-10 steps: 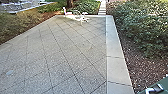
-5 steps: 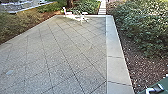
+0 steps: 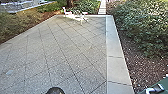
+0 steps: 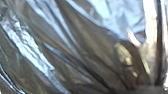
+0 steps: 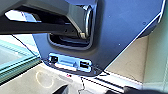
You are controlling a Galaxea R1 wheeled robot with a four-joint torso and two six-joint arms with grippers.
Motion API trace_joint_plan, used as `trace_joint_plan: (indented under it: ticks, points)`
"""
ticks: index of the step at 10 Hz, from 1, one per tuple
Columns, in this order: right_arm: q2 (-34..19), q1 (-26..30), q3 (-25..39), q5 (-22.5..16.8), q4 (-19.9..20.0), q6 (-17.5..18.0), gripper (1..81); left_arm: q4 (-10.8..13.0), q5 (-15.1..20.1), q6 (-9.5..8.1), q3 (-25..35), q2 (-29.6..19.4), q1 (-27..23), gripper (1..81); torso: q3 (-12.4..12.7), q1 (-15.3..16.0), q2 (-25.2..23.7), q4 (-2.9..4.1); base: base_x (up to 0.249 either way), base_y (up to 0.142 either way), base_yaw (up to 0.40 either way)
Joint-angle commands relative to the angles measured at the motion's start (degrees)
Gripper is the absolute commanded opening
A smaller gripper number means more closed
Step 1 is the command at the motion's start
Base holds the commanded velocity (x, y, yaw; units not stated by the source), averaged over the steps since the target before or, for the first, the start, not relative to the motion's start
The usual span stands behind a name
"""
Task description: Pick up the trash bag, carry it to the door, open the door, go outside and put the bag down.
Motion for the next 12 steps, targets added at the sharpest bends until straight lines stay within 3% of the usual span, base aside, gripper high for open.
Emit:
trace_joint_plan:
  ticks: [1,10,11,12]
  points:
    - [0.1,-0.5,0.2,-4.8,0.2,0.0,81.1,-1.9,7.8,0.07,-1.6,-4.2,-8.3,1.0,0.0,0.0,0.0,0.00,0.000,0.000,0.000]
    - [-0.1,-0.4,0.2,-4.8,0.2,0.0,81.1,-1.6,7.3,0.51,-2.0,-2.5,-5.6,1.0,0.0,0.1,0.0,0.00,0.000,0.000,0.000]
    - [-0.1,-0.4,0.2,-4.8,0.2,0.0,81.1,-1.7,7.2,0.60,-2.0,-2.5,-5.6,81.1,0.0,0.1,0.0,0.00,0.000,0.000,0.000]
    - [-0.1,-0.4,0.2,-4.8,0.2,0.0,81.1,-1.7,7.2,0.60,-2.1,-2.6,-5.6,81.1,0.0,0.1,0.0,0.00,0.000,0.000,0.000]
